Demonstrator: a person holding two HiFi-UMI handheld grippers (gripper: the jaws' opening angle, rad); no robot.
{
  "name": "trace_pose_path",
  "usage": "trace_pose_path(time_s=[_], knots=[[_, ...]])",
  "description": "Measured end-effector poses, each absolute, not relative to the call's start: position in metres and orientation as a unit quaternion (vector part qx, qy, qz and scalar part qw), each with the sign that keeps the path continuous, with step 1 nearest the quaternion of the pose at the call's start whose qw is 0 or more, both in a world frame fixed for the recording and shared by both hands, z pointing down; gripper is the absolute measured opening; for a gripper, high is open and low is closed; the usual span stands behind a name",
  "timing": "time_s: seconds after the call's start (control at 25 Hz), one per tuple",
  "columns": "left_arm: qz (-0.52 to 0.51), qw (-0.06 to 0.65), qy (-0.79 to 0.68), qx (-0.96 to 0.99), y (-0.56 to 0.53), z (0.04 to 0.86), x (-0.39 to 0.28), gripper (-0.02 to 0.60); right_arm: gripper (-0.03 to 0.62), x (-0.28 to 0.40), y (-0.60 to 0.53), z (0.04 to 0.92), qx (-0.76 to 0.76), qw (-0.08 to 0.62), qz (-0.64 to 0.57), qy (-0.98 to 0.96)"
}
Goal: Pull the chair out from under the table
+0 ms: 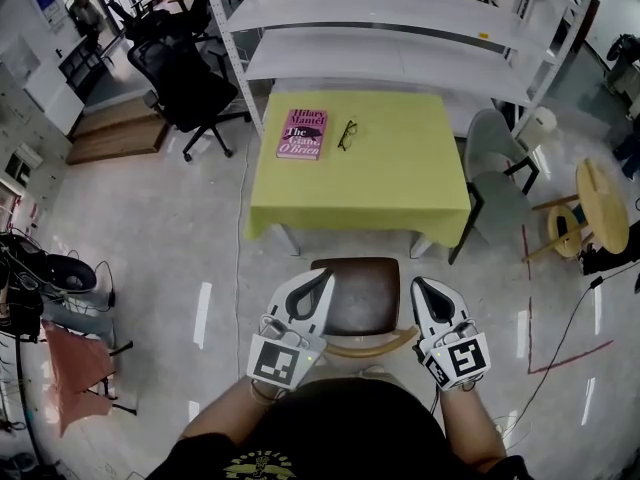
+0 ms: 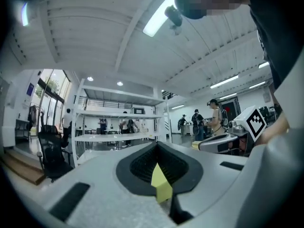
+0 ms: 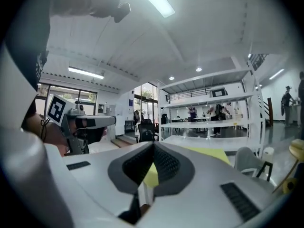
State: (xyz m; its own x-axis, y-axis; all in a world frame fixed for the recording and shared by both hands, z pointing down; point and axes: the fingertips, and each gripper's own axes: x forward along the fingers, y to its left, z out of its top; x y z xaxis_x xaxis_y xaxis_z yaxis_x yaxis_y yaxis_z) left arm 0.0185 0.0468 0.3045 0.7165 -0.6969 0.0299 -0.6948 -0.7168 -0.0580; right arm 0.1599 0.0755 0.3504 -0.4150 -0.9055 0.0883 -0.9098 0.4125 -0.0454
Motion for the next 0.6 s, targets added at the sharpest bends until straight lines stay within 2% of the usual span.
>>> trace_pose_path(time_s=[0.32,0.6], knots=[[-0.007,0.013,0.393,-0.920,0.040,0.262,-0.007,0.009,0.009,0.141,0.075,0.294,0.540,-0.001,0.007,-0.842],[0.003,0.045,0.392,-0.919,0.035,0.241,-0.022,0.009,0.009,0.144,0.077,0.278,0.566,0.004,-0.014,-0.824]])
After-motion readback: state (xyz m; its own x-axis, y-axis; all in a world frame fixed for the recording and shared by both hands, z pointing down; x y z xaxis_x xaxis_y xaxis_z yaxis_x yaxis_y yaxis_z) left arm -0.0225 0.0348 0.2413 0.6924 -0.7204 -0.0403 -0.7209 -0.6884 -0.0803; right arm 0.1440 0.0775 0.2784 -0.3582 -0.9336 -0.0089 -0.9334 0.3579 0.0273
